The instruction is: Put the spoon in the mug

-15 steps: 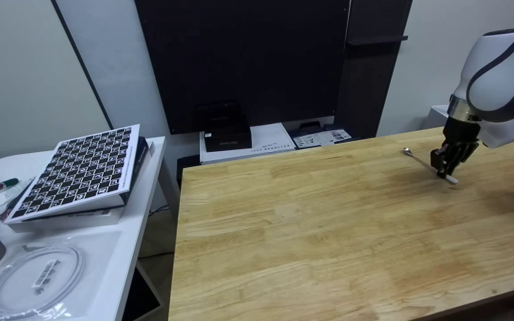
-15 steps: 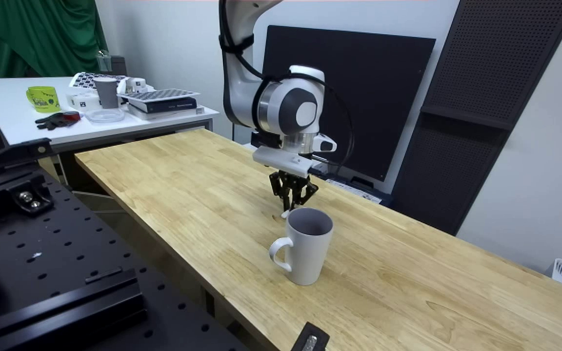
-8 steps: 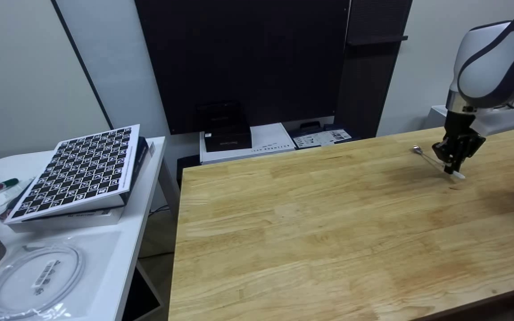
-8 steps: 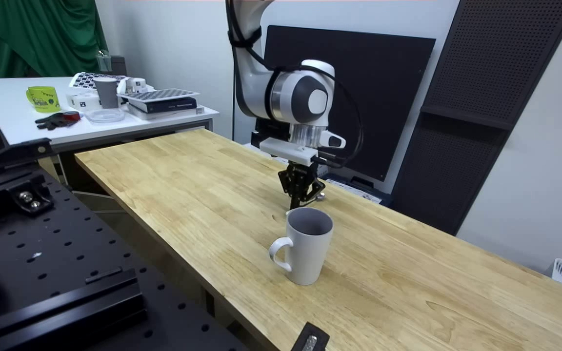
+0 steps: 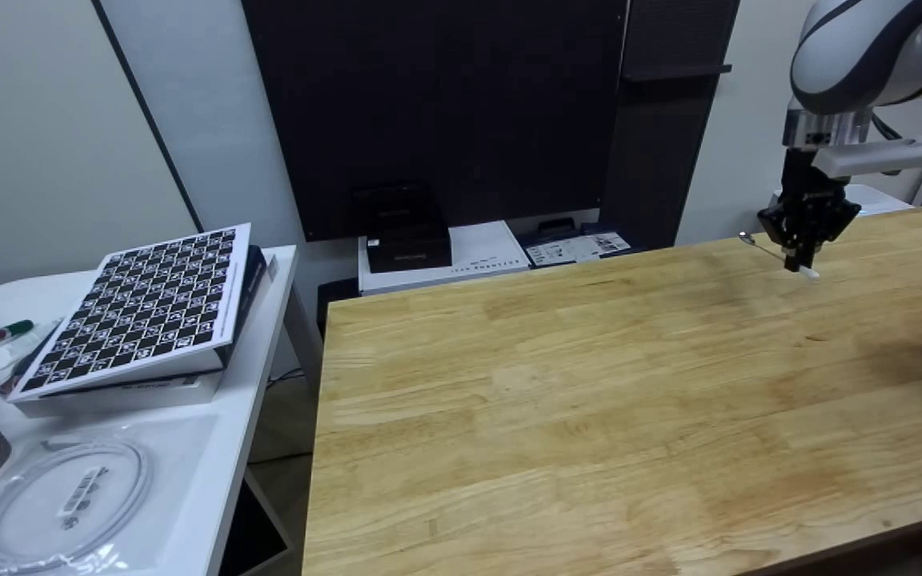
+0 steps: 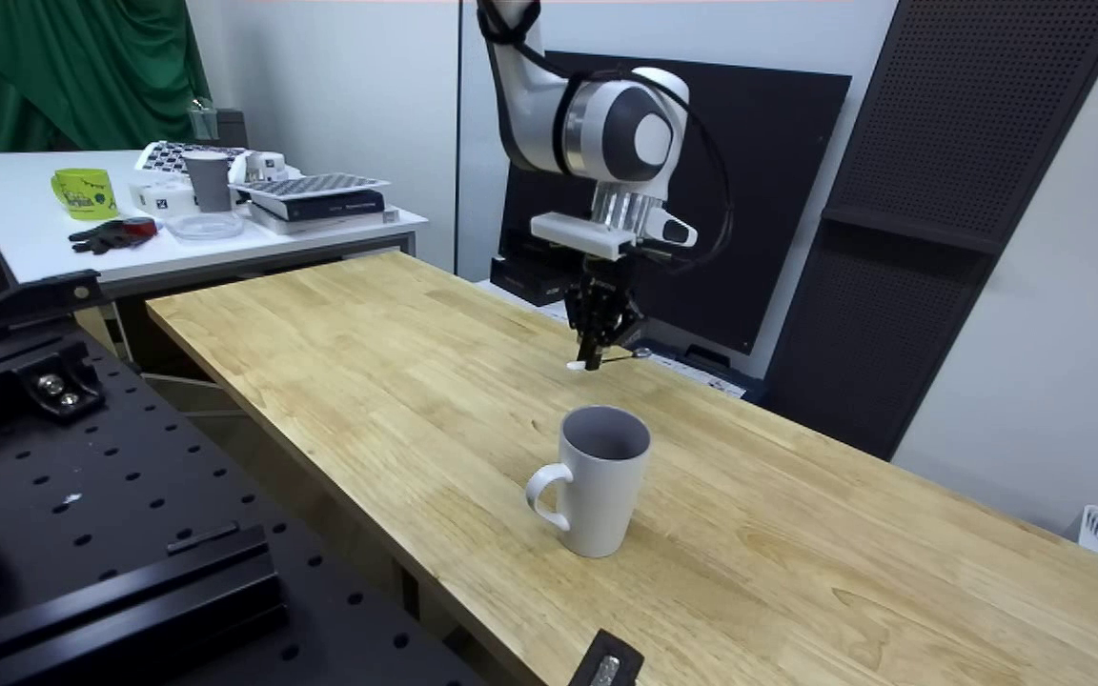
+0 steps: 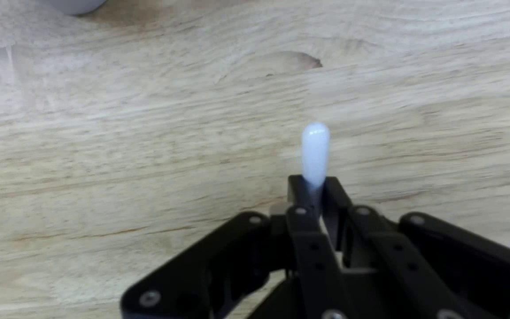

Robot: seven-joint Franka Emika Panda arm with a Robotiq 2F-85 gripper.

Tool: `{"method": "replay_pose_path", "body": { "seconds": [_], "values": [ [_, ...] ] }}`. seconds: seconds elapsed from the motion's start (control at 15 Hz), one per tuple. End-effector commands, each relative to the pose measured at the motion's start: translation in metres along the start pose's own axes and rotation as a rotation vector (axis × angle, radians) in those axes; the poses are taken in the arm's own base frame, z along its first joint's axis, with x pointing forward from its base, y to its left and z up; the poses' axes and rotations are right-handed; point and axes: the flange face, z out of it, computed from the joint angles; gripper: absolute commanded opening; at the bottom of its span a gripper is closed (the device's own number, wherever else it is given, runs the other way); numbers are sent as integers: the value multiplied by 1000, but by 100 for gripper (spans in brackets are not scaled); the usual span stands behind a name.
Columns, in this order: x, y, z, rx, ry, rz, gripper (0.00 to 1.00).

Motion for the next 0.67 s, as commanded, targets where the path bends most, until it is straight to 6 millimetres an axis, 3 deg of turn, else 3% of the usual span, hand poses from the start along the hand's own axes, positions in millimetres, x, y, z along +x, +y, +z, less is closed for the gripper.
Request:
{"method": "replay_pose_path", "body": {
  "seconds": [0.0,0.33,0.6],
  "values": [
    [7,11,-33,90,-147,67,3],
    [4,34,-69,205,-382,127,3],
    [-10,55,-81,252,-555,189,3]
  ]
}}
